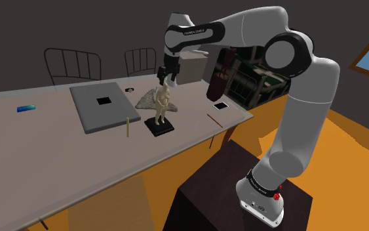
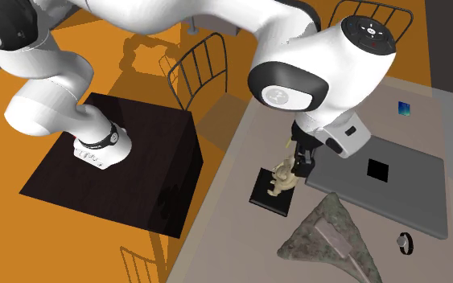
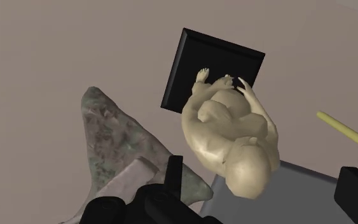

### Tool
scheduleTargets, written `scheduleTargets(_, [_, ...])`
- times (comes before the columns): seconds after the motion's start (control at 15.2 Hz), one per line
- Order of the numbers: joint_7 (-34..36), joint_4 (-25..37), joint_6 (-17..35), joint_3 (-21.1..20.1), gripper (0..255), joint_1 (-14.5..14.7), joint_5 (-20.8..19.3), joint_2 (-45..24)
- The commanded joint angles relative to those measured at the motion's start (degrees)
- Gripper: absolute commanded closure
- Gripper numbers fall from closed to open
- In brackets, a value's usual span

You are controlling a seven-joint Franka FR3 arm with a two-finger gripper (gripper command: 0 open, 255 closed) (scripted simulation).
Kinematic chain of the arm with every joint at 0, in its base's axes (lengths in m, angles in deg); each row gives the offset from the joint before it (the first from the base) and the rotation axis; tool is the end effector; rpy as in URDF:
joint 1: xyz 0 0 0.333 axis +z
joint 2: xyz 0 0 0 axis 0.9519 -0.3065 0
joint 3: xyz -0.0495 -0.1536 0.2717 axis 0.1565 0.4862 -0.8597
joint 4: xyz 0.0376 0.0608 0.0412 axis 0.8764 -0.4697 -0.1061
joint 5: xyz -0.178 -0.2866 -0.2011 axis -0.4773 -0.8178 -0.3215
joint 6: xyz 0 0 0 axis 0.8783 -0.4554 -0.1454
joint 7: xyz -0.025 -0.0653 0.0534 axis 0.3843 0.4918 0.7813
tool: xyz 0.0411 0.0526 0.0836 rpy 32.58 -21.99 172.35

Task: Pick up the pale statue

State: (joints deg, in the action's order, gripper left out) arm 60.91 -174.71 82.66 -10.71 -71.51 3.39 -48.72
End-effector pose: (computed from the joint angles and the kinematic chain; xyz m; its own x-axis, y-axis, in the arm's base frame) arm 0.6519 -0.0048 0.4231 0.9961 0.0822 0.0328 0.0824 -0.9966 -0.0057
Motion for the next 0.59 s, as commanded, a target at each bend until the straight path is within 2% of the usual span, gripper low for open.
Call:
scheduleTargets(0.0, [0.0, -0.6, 1.3, 0.0, 0, 0.0, 0.0, -0.7])
scheduleTargets(0.33, [-0.1, -2.2, 3.8, 0.0, 0, 0.0, 0.0, -1.6])
scheduleTargets(0.4, [0.0, -2.4, 3.8, 0.0, 255, 0.0, 0.0, -1.4])
scheduleTargets(0.53, [0.0, -2.5, 3.8, 0.0, 255, 0.0, 0.0, -1.4])
